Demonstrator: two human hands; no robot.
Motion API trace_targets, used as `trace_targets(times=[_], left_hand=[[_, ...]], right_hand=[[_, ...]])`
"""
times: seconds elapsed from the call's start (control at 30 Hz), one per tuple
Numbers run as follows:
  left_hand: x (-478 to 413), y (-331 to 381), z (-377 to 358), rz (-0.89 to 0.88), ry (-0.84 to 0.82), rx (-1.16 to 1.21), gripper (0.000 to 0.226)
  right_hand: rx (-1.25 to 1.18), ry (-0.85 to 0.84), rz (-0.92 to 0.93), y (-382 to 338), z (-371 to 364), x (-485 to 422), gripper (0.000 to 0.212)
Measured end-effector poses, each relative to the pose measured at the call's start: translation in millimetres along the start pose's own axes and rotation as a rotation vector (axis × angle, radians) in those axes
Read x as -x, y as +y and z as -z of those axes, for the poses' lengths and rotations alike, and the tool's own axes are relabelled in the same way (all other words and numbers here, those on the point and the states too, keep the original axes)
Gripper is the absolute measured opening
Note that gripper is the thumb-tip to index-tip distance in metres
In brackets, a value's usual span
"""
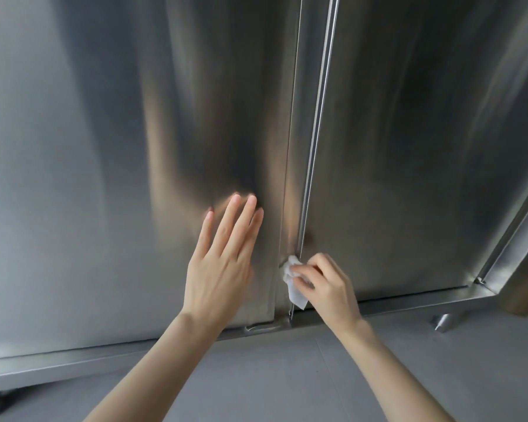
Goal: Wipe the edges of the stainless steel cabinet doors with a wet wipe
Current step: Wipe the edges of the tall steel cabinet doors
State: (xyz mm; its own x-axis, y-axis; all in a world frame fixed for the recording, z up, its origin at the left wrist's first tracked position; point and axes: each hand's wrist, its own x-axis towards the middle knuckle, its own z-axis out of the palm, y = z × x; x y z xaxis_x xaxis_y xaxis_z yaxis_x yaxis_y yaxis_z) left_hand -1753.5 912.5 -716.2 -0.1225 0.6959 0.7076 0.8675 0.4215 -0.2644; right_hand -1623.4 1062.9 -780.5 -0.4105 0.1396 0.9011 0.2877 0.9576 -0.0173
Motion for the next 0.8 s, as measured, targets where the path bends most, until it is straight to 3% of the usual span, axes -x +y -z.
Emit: trace_targets(times=[0.17,0.3,0.47,0.7,0.8], left_hand=[[2,-1,-10,0.004,0.038,0.012,0.077],[2,-1,-8,-0.007,0.032,-0.013,0.072],[2,-3,3,-0.019,0.008,-0.011,0.069],[-13,-6,19,0.024,0.097,0.075,0.064],[-29,-5,32,0.055,0.109,0.116,0.066]], right_hand=[[-0.032,0.147,0.003,11,6,-51,0.008],[-0.025,0.042,0.053,8,2,-20,0.016],[0.021,-0.069,0.09,5,3,-12,0.012],[0.067,0.233,0.151,7,39,-132,0.01],[0.071,0.163,0.198,3,43,-129,0.012]])
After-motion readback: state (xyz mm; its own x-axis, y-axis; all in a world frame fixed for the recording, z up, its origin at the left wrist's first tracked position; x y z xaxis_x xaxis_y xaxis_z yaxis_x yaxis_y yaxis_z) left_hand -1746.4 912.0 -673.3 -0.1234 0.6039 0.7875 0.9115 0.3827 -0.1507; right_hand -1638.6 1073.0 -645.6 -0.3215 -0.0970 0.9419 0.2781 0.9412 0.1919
